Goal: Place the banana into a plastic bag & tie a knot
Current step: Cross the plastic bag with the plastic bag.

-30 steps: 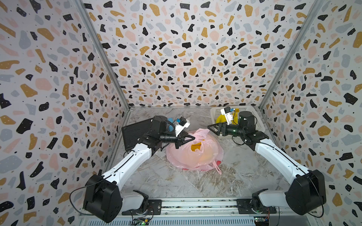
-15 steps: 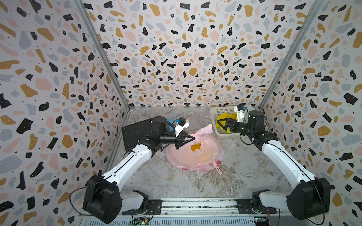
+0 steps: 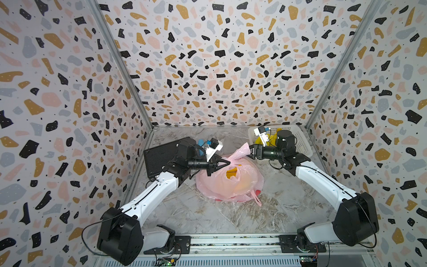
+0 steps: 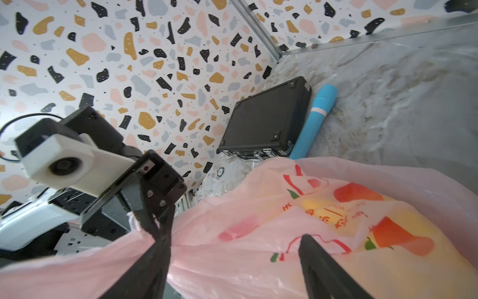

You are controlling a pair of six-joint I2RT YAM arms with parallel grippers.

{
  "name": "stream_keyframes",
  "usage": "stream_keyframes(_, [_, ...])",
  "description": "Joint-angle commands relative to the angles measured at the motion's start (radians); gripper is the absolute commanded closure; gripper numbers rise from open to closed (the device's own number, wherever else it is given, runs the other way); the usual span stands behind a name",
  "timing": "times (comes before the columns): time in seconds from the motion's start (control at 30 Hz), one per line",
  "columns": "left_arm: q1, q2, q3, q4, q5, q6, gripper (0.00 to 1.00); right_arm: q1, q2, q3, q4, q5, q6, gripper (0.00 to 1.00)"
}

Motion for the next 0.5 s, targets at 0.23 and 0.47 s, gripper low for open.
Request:
stream_keyframes(0.23, [0.005, 0.015, -0.014, 0.069, 0.034, -0.016, 1.00, 0.051, -0.023, 0.046, 0.111, -0.137, -0.001, 0.28])
stream_keyframes(0.47, [0.005, 0.015, -0.011, 0.046, 0.027, -0.001, 1.00, 0.099, -0.027, 0.071, -0.006, -0.186, -0.114, 0.31])
